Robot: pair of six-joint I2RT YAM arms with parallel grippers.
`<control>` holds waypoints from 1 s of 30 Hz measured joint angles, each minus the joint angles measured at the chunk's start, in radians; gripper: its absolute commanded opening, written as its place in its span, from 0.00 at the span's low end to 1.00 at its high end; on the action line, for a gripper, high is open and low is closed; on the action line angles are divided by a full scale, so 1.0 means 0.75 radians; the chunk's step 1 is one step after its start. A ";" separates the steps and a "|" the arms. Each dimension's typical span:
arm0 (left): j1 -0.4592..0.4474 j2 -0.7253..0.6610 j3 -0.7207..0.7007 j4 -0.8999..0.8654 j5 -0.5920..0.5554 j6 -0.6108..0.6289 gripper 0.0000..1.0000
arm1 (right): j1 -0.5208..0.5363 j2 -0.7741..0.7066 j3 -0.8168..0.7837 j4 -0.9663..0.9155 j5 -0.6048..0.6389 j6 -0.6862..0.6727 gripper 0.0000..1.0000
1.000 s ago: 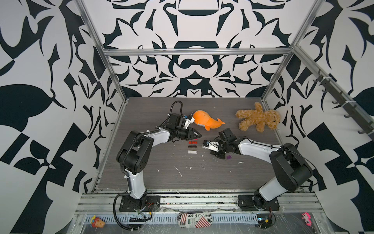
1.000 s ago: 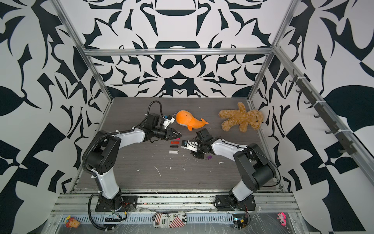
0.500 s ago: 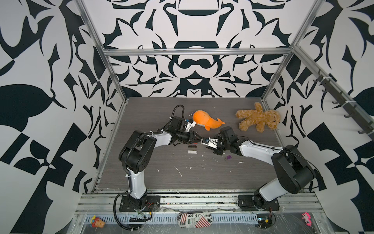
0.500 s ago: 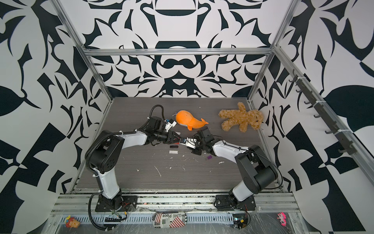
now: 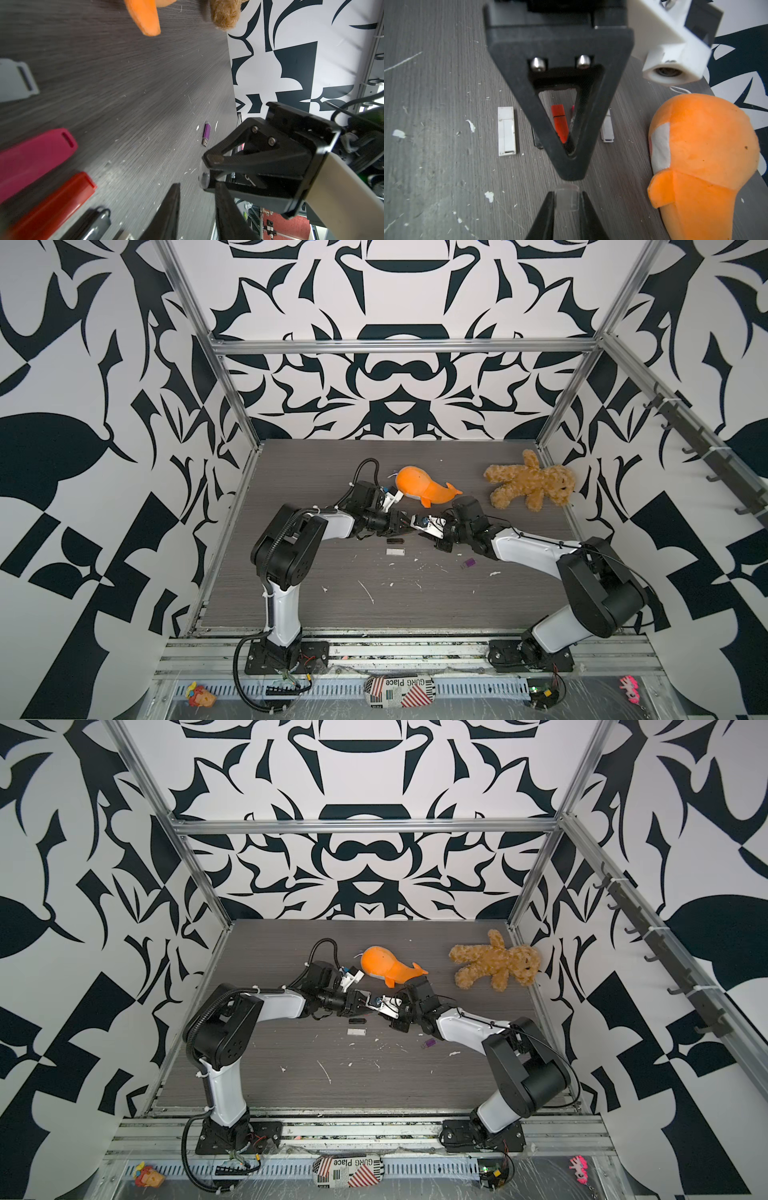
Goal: Close the usb drive cover
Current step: Pick up the cover from the center of the board.
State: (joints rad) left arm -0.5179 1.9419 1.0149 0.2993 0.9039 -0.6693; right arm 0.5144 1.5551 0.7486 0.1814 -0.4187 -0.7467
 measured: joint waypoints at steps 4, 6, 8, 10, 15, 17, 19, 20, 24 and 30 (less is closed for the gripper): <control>-0.003 0.000 0.000 0.014 0.004 -0.007 0.30 | 0.000 0.013 0.000 0.021 -0.011 0.018 0.23; -0.005 0.000 0.000 0.017 0.004 -0.010 0.29 | 0.001 0.019 0.000 0.032 -0.012 0.025 0.23; -0.007 0.000 0.000 0.020 0.004 -0.012 0.28 | 0.001 0.023 0.000 0.040 -0.014 0.033 0.23; -0.008 0.000 0.000 0.022 0.006 -0.014 0.27 | 0.002 0.026 0.000 0.045 -0.015 0.040 0.23; -0.008 0.000 0.000 0.024 0.008 -0.016 0.26 | 0.006 0.035 0.000 0.066 -0.018 0.051 0.23; -0.009 0.000 0.000 0.024 0.008 -0.016 0.25 | 0.007 0.037 0.000 0.069 -0.021 0.054 0.23; -0.009 0.000 0.000 0.024 0.008 -0.016 0.24 | 0.009 0.040 0.000 0.075 -0.021 0.055 0.23; -0.010 0.000 0.000 0.024 0.008 -0.016 0.23 | 0.010 0.040 0.000 0.077 -0.021 0.057 0.23; -0.015 0.000 0.000 0.025 0.008 -0.016 0.22 | 0.014 0.041 0.000 0.098 -0.021 0.071 0.23; -0.016 0.000 0.003 0.025 0.001 -0.016 0.18 | 0.014 0.041 0.000 0.107 -0.022 0.094 0.23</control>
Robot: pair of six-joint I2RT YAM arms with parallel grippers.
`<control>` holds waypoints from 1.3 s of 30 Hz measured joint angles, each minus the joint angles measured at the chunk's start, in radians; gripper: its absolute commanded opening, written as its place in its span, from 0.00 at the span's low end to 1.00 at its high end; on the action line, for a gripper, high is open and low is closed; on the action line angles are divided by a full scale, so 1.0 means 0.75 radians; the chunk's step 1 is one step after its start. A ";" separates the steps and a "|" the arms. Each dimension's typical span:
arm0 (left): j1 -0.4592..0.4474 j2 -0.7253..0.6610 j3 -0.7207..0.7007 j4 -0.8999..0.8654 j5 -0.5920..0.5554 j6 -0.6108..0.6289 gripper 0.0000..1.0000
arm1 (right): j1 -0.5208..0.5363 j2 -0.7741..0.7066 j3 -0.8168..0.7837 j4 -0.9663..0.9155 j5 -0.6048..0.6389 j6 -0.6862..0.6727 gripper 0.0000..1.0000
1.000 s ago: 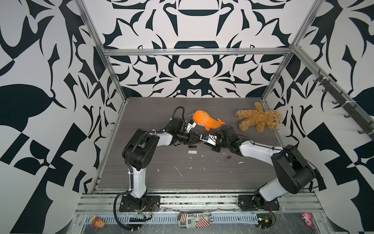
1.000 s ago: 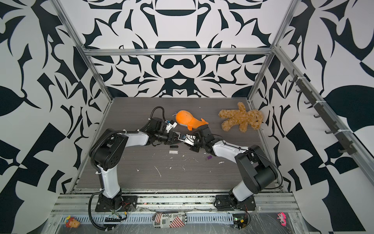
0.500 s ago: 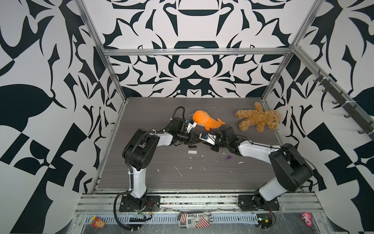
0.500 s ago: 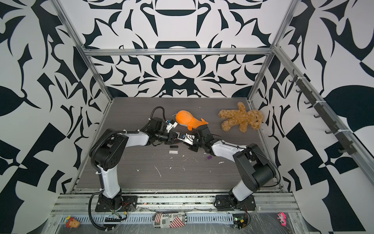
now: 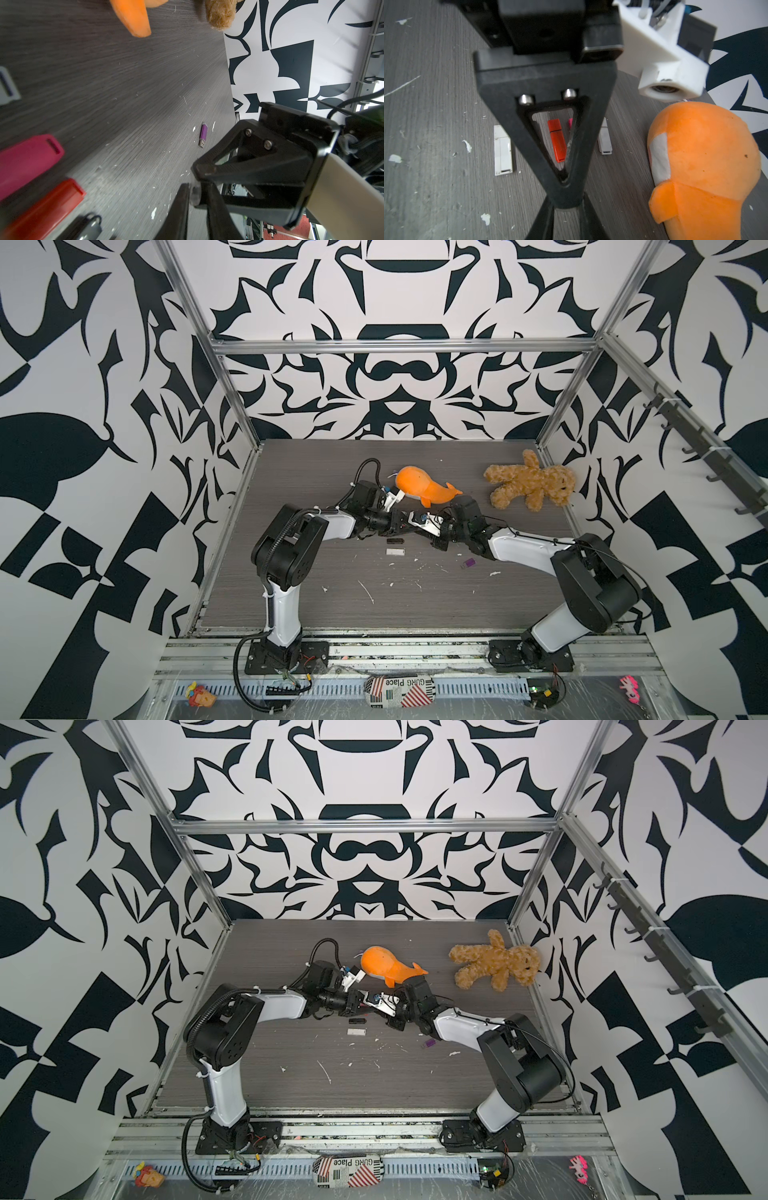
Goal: Close the usb drive cover
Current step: Pick up the cover from the center of the board.
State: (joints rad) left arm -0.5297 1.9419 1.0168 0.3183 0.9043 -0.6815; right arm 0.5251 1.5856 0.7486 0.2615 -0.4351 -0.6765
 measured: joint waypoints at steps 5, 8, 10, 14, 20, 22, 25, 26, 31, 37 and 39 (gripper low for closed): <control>0.001 0.000 0.000 0.000 -0.008 -0.001 0.14 | 0.000 0.000 0.000 0.002 -0.003 0.011 0.23; 0.001 0.000 0.000 0.000 -0.009 -0.004 0.11 | 0.000 0.000 0.000 0.002 -0.003 0.017 0.23; 0.001 0.000 0.000 0.001 -0.010 -0.004 0.10 | 0.000 0.002 0.000 0.003 -0.003 0.020 0.23; 0.002 0.001 0.000 -0.002 -0.019 -0.005 0.07 | 0.000 0.016 0.003 0.013 -0.003 0.020 0.24; 0.002 0.001 0.000 0.019 -0.014 -0.013 0.07 | 0.003 0.045 0.030 0.006 0.003 0.002 0.40; 0.000 0.001 0.000 0.031 -0.004 -0.014 0.07 | 0.004 0.046 0.034 -0.002 0.007 -0.018 0.49; 0.001 0.001 0.000 0.037 0.002 -0.014 0.07 | -0.001 0.044 0.046 -0.043 0.009 -0.063 0.53; 0.002 0.001 0.000 0.040 0.003 -0.015 0.07 | -0.006 0.038 0.047 -0.066 0.009 -0.081 0.54; 0.011 0.001 0.000 0.044 0.006 -0.014 0.07 | -0.060 -0.044 0.047 -0.234 0.002 -0.187 0.54; 0.020 0.001 0.000 0.043 0.008 -0.011 0.07 | -0.180 -0.215 0.048 -0.520 0.007 -0.353 0.54; 0.022 0.001 0.001 0.039 0.008 -0.006 0.07 | -0.218 -0.259 0.048 -0.630 0.026 -0.424 0.54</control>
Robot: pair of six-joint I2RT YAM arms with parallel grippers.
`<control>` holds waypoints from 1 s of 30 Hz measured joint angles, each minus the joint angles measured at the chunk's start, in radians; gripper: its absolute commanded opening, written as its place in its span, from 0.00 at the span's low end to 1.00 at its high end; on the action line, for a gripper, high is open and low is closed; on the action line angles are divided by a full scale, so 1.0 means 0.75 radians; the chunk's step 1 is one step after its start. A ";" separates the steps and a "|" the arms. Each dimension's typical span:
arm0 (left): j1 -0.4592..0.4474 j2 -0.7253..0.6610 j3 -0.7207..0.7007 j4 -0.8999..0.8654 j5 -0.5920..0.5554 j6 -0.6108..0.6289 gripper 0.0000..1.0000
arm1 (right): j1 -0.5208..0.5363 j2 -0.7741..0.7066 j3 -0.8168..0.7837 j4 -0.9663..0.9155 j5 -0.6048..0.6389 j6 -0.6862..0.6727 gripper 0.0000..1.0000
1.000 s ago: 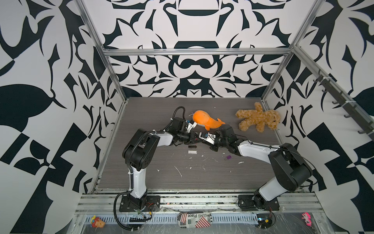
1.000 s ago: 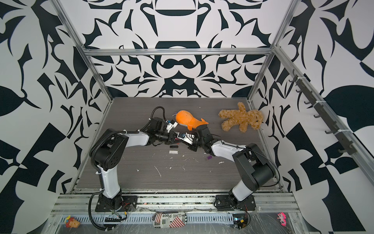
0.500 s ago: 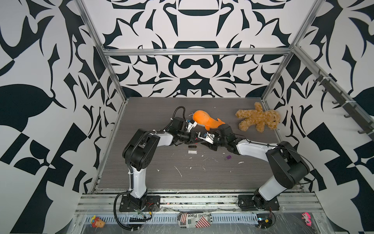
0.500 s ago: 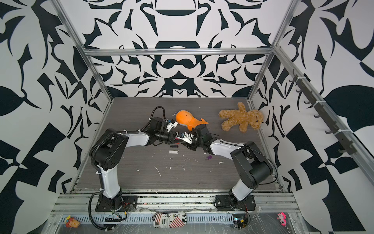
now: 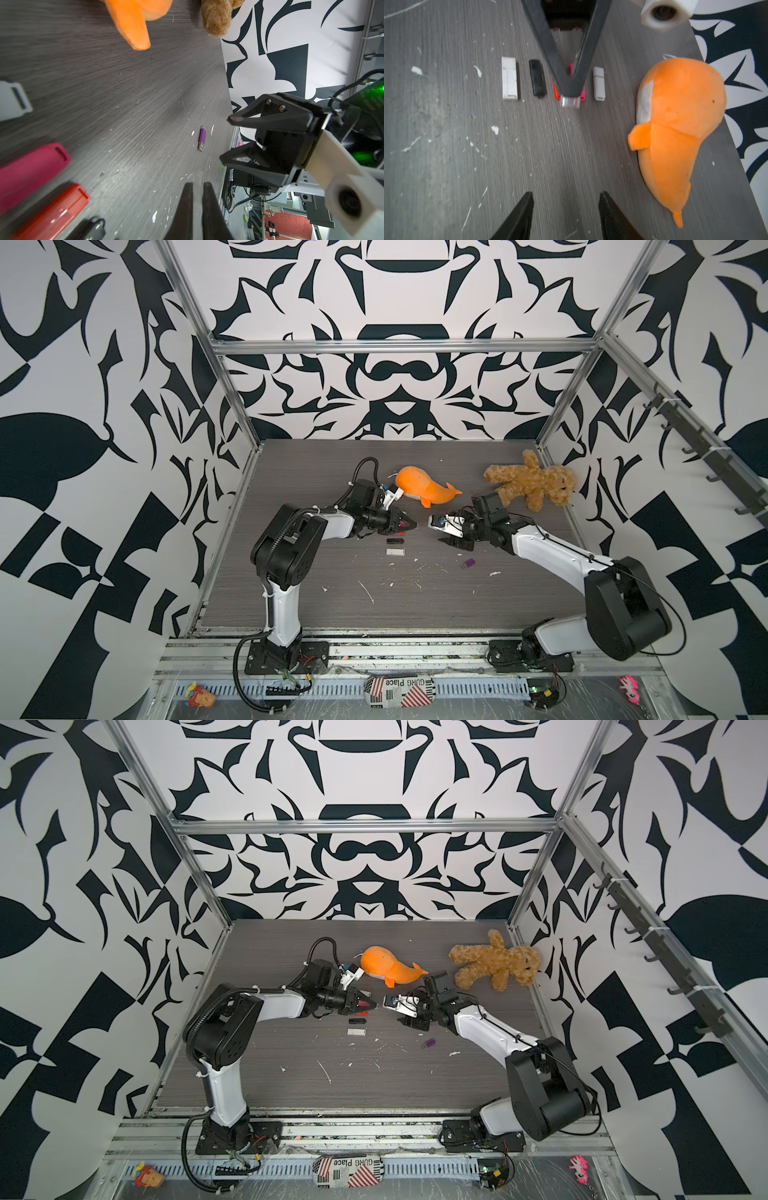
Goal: Close the usb drive cover
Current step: Pick up the cover from the center of the board, then pick up the USB drive from the center of the board.
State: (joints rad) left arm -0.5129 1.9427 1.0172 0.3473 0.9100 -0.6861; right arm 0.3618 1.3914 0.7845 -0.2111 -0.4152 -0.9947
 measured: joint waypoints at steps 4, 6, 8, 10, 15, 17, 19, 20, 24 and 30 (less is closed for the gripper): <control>0.004 0.000 0.007 -0.022 0.000 0.012 0.07 | -0.038 -0.044 0.000 -0.187 0.058 -0.118 0.54; 0.004 0.000 0.018 -0.037 0.000 0.018 0.07 | -0.044 -0.060 -0.002 -0.268 0.100 -0.174 0.53; 0.005 0.000 0.030 -0.046 0.000 0.027 0.07 | -0.044 -0.070 -0.006 -0.324 0.137 -0.211 0.53; 0.006 0.000 0.039 -0.051 0.000 0.033 0.07 | -0.044 -0.078 -0.013 -0.363 0.170 -0.244 0.52; 0.009 0.000 0.052 -0.072 0.000 0.048 0.07 | -0.047 -0.051 -0.025 -0.427 0.232 -0.305 0.50; 0.011 0.000 0.056 -0.081 0.000 0.054 0.07 | -0.049 -0.009 -0.018 -0.450 0.247 -0.319 0.50; 0.013 0.000 0.062 -0.098 0.000 0.064 0.07 | -0.051 0.042 0.002 -0.487 0.255 -0.329 0.50; 0.015 0.000 0.064 -0.107 0.000 0.068 0.07 | -0.053 0.067 0.014 -0.502 0.258 -0.332 0.50; 0.022 0.000 0.067 -0.126 0.000 0.082 0.07 | -0.053 0.126 0.059 -0.544 0.266 -0.340 0.50; 0.033 0.000 0.067 -0.132 0.001 0.099 0.07 | -0.055 0.158 0.057 -0.531 0.321 -0.344 0.49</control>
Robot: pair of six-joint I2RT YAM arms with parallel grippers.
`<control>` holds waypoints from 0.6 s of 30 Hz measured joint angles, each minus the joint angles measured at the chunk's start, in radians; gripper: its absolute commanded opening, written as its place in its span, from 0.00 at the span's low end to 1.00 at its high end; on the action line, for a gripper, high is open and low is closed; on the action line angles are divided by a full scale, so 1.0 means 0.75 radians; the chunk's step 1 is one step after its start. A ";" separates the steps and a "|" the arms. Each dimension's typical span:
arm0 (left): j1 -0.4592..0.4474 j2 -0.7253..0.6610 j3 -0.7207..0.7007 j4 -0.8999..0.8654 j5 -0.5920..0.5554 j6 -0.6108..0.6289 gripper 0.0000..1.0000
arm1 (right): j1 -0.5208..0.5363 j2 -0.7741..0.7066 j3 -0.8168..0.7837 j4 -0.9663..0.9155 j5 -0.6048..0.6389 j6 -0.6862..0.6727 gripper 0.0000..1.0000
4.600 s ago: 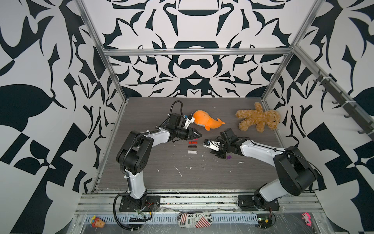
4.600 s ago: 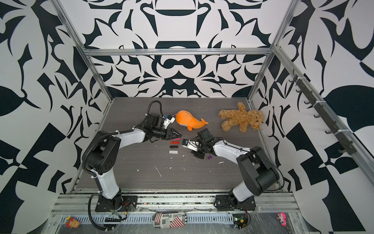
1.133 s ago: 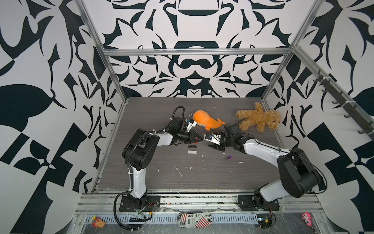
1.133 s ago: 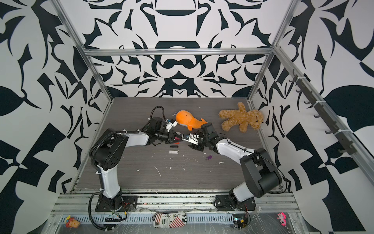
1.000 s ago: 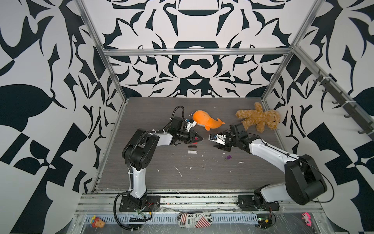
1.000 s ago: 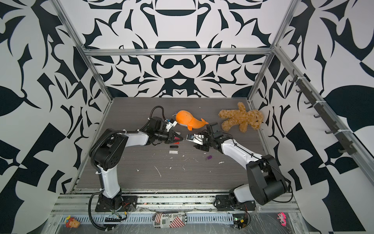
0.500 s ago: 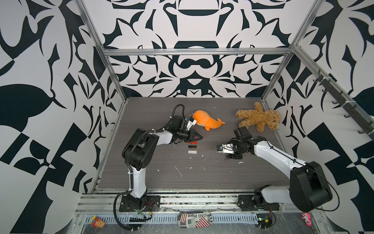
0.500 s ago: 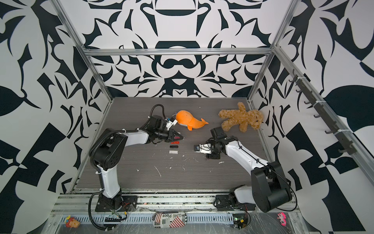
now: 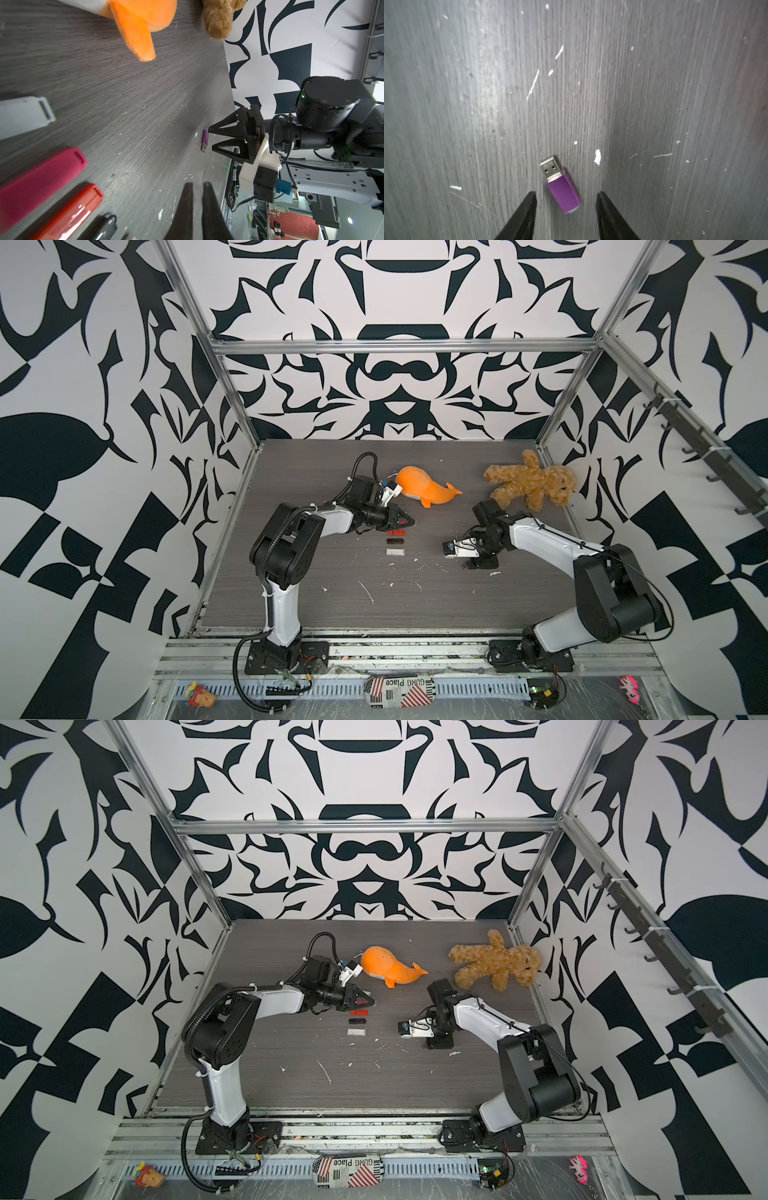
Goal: Close the usb drive cover
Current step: Pick up the USB drive from the center of the board.
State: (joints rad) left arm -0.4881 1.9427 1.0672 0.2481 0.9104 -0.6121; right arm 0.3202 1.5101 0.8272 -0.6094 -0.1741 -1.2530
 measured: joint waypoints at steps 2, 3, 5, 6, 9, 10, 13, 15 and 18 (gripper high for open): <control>0.004 0.000 0.000 -0.001 -0.001 0.003 0.07 | 0.000 0.013 -0.011 0.024 0.023 -0.004 0.49; 0.005 0.000 0.000 0.000 0.000 0.004 0.07 | 0.000 0.020 -0.019 0.041 0.035 -0.007 0.48; 0.005 0.000 0.001 -0.001 0.000 0.004 0.07 | 0.000 0.037 -0.029 0.060 0.050 -0.012 0.46; 0.005 0.000 0.002 -0.001 0.001 0.004 0.07 | 0.000 0.039 -0.028 0.064 0.050 -0.015 0.45; 0.007 0.000 0.011 -0.002 0.005 0.004 0.07 | 0.000 0.048 -0.021 0.066 0.050 -0.018 0.41; 0.008 0.000 0.013 -0.002 0.006 0.005 0.07 | 0.000 0.054 -0.016 0.065 0.049 -0.020 0.39; 0.014 0.000 0.014 -0.003 0.011 0.005 0.07 | 0.000 0.069 -0.003 0.060 0.043 -0.023 0.32; 0.022 0.000 0.014 -0.003 0.012 0.005 0.07 | 0.000 0.070 -0.002 0.058 0.037 -0.023 0.30; 0.038 0.000 0.014 -0.003 0.015 0.005 0.07 | 0.000 0.078 0.004 0.046 0.023 -0.014 0.23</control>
State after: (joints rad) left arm -0.4595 1.9427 1.0779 0.2459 0.9215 -0.6083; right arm 0.3202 1.5684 0.8303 -0.5747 -0.1566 -1.2633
